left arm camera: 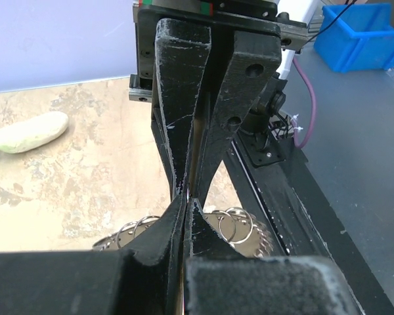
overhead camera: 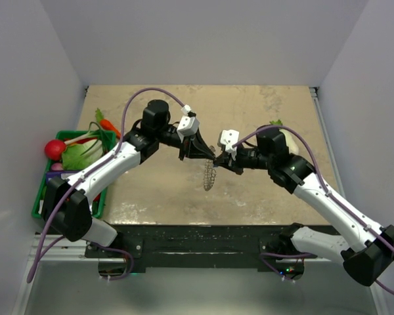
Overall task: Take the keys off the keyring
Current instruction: Remove the key from the keyring.
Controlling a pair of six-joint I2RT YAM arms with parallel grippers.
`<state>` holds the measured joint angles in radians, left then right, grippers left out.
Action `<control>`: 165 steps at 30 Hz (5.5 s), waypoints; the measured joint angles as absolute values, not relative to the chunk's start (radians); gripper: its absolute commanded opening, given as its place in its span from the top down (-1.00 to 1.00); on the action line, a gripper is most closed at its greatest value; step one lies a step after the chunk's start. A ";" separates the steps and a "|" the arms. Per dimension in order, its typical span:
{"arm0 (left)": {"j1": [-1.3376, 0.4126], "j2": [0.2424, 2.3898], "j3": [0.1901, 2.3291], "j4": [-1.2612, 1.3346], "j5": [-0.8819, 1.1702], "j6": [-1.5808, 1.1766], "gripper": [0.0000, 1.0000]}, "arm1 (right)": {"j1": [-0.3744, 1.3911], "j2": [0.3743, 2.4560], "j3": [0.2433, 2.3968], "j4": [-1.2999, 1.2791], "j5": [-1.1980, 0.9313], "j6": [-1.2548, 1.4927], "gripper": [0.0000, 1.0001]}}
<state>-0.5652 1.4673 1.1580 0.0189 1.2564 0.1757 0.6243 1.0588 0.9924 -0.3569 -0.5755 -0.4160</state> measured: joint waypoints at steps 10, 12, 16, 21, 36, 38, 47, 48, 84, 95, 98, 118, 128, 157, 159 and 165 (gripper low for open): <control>-0.566 1.465 1.151 0.064 1.228 0.167 1.00 | 0.639 1.041 1.016 -0.387 -0.460 -0.486 1.00; -0.563 1.465 1.147 0.072 1.208 0.154 1.00 | 0.639 1.040 1.029 -0.404 -0.436 -0.499 1.00; -0.558 1.465 1.133 0.116 1.170 0.110 1.00 | 0.647 1.040 1.052 -0.423 -0.386 -0.524 1.00; -0.559 1.465 1.127 0.147 1.136 0.065 1.00 | 0.667 1.040 1.054 -0.423 -0.327 -0.546 1.00; -0.566 1.489 1.090 0.303 1.056 -0.131 1.00 | 0.740 1.063 1.054 -0.376 -0.097 -0.558 1.00; -0.566 1.497 1.086 0.321 1.051 -0.155 1.00 | 0.752 1.069 1.054 -0.375 -0.069 -0.561 1.00; -0.574 1.515 1.082 0.349 1.026 -0.192 1.00 | 0.780 1.088 1.054 -0.367 0.037 -0.570 1.00; -0.575 1.515 1.082 0.351 1.024 -0.192 1.00 | 0.780 1.088 1.054 -0.366 0.039 -0.570 1.00; -0.617 1.572 1.098 0.342 1.013 -0.181 1.00 | 0.834 1.084 1.026 -0.414 0.177 -1.011 1.00; -0.618 1.576 1.102 0.357 0.996 -0.184 1.00 | 0.842 1.052 0.925 -0.247 0.255 -1.019 1.00; -0.615 1.574 1.102 0.379 0.993 -0.195 1.00 | 0.830 1.033 0.904 -0.203 0.251 -0.973 1.00; -0.557 1.519 1.073 0.457 1.028 -0.330 1.00 | 0.765 0.962 0.810 -0.005 0.052 -0.669 1.00; -0.545 1.516 1.040 0.473 1.066 -0.375 1.00 | 0.743 0.969 0.825 -0.067 -0.055 -0.598 1.00; -0.542 1.493 1.016 0.518 1.150 -0.428 1.00 | 0.647 0.973 0.939 -0.274 -0.373 -0.553 1.00; -0.542 1.492 1.016 0.523 1.150 -0.428 1.00 | 0.626 0.977 0.939 -0.269 -0.412 -0.536 1.00; -0.540 1.480 0.995 0.572 1.169 -0.436 1.00 | 0.578 0.994 0.939 -0.249 -0.521 -0.473 1.00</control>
